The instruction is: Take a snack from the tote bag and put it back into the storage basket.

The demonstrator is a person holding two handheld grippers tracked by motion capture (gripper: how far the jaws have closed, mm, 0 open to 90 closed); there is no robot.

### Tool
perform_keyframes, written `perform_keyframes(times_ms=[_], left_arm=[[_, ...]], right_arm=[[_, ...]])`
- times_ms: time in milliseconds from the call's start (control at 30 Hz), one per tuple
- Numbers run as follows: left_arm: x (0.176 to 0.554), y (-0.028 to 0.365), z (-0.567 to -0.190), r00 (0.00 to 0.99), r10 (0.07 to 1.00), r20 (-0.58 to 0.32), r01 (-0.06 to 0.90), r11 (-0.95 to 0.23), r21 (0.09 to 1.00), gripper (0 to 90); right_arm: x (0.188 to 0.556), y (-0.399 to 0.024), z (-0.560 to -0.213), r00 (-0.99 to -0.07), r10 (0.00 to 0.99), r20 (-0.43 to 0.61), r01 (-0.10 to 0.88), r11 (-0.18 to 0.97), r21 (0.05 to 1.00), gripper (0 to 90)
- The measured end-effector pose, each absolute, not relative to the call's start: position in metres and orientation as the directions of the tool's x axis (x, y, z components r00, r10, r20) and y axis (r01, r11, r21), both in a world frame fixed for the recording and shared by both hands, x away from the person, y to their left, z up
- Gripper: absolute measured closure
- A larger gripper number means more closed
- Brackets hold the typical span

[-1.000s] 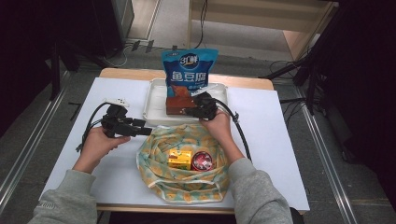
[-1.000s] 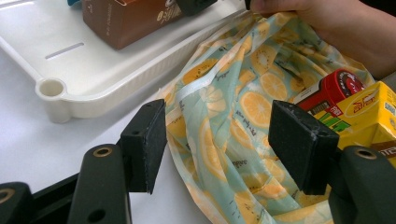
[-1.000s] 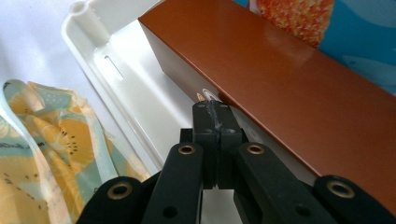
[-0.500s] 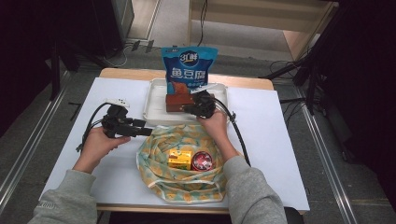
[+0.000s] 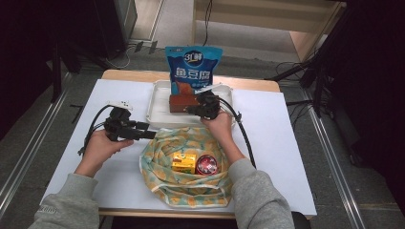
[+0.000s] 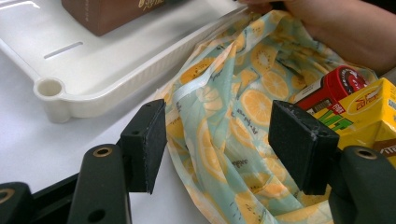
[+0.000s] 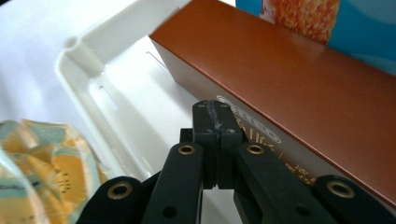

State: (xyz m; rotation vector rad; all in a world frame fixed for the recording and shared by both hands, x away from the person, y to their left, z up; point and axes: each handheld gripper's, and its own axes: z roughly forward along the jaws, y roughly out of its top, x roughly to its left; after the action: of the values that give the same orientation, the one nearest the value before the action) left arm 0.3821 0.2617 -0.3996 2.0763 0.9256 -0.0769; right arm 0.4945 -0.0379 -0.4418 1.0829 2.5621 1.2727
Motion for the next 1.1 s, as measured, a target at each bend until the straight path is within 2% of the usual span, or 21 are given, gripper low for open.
perform_keyframes(times_ms=[433,600,667,1100], left_arm=[[0.381,0.259,-0.399,0.727,0.584,-0.361,0.636,-0.375,0.675,37.5],[0.381,0.258,-0.399,0.73,0.581,-0.358,0.632,-0.378,0.676,37.4],[0.38,0.257,-0.399,0.73,0.577,-0.366,0.636,-0.377,0.674,37.2],[0.377,0.25,-0.397,0.744,0.558,-0.366,0.625,-0.389,0.677,36.7]], right_arm=[[0.477,-0.05,-0.419,-0.764,0.6,0.237,0.54,0.394,0.743,86.4],[0.47,-0.058,-0.413,-0.775,0.584,0.241,0.54,0.414,0.733,80.0],[0.465,-0.06,-0.412,-0.774,0.585,0.24,0.536,0.406,0.74,79.8],[0.448,-0.082,-0.411,-0.76,0.592,0.268,0.555,0.376,0.742,64.4]])
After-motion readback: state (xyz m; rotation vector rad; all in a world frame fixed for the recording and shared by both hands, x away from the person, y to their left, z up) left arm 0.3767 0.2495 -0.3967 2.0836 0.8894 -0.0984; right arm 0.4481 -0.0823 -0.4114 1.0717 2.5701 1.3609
